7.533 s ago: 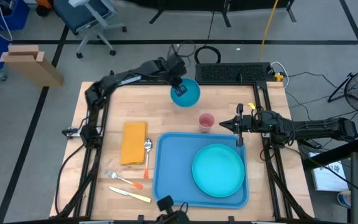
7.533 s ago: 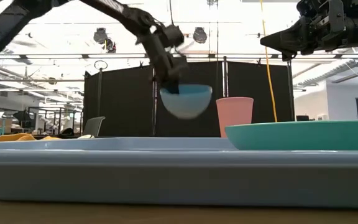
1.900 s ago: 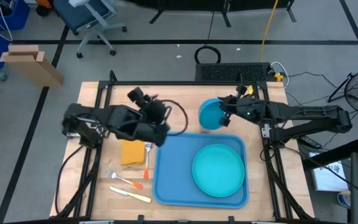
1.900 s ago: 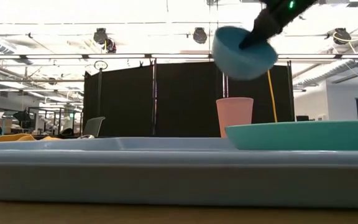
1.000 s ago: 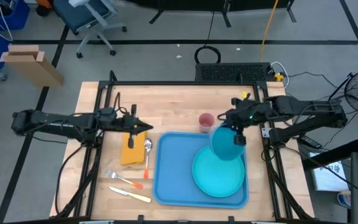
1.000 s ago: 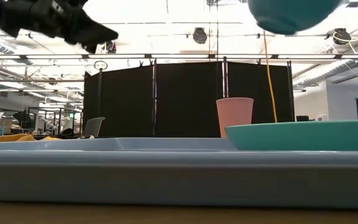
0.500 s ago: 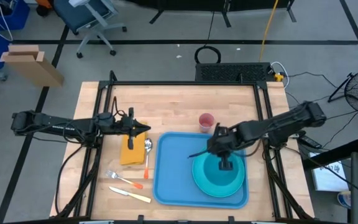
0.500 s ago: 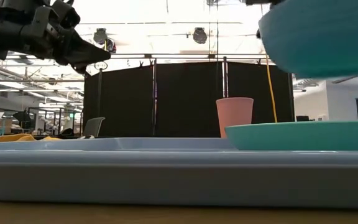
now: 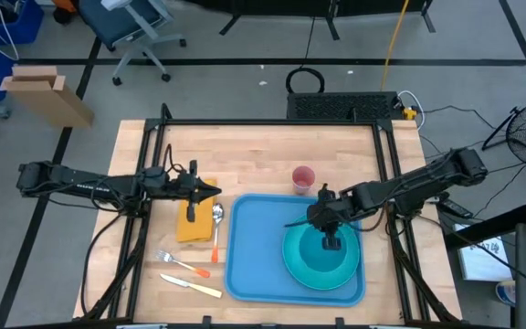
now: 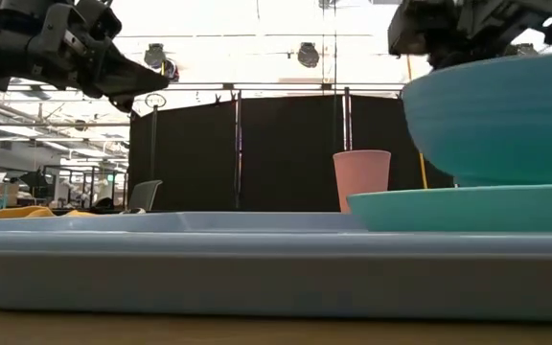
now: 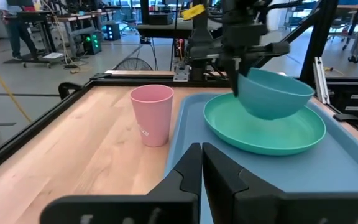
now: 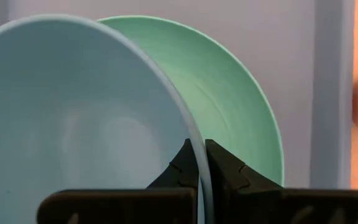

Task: Set up tray
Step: Put the light blue bowl on the light green plate

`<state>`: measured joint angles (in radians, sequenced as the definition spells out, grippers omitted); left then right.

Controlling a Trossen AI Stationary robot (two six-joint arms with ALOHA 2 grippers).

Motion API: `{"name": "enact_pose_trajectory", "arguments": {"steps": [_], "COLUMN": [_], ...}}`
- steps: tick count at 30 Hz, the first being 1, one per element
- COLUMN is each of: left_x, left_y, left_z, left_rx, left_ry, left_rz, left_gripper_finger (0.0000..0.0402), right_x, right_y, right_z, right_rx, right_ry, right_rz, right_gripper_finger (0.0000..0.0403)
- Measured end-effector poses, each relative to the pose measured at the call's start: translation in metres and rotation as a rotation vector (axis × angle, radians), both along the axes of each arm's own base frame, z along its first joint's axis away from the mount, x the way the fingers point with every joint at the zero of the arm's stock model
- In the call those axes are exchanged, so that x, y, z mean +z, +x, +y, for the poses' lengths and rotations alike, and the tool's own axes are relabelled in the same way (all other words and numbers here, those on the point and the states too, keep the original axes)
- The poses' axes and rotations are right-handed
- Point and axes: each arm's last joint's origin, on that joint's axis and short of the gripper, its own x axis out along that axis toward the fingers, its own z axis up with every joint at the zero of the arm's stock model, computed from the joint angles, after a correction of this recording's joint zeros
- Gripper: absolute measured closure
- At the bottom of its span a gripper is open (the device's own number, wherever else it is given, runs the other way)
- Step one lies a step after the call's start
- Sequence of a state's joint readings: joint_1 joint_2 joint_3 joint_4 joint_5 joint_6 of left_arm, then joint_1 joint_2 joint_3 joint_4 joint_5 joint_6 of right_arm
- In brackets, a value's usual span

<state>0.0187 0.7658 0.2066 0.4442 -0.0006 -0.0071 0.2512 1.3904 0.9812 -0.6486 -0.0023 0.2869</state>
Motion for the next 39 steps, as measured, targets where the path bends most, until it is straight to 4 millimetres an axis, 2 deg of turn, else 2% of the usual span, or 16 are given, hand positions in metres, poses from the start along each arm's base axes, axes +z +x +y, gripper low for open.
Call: {"name": "enact_pose_trajectory", "arguments": {"steps": [6,27,39], "left_x": [0.001,0.000,0.000], "left_y": [0.000,0.000,0.000], "left_z": [0.000,0.000,0.000], "left_rx": [-0.001,0.004,0.004], "left_ry": [-0.002,-0.047,-0.047], "left_rz": [-0.007,-0.002,-0.002], "left_gripper_finger": [0.0385,0.0385,0.0385], "right_x": [-0.016,-0.042,-0.045], "right_y": [-0.011,-0.021,-0.022], "right_z": [-0.006,-0.005,-0.006], "right_rx": [-0.122,-0.154,-0.142], "right_ry": [0.050,0.150,0.144], "right_rz": [0.016,0.043,0.037], "right_gripper_finger": [0.0403,0.0403,0.0365]}}
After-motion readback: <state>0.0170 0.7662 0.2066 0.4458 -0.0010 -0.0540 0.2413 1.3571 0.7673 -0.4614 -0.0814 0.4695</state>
